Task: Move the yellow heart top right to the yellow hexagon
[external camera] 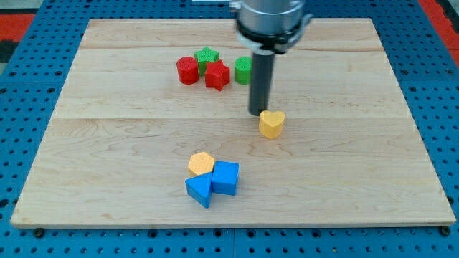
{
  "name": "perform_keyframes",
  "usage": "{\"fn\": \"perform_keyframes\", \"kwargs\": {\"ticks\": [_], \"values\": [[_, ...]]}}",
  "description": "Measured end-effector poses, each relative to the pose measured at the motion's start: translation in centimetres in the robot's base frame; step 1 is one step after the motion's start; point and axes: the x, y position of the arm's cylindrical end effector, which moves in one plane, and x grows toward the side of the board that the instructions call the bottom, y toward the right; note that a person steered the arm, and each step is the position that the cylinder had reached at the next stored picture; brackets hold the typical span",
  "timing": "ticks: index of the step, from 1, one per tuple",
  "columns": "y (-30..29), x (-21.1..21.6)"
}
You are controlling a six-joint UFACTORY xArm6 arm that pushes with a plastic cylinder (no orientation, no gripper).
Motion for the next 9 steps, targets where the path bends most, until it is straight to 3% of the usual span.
{"fn": "perform_keyframes", "kwargs": {"ticks": [2,3,4,8,9], "values": [[3.4,-1.1],[8.2,2.1],[7.8,3.8],[-3.2,3.2],[-2.4,3.6]]}}
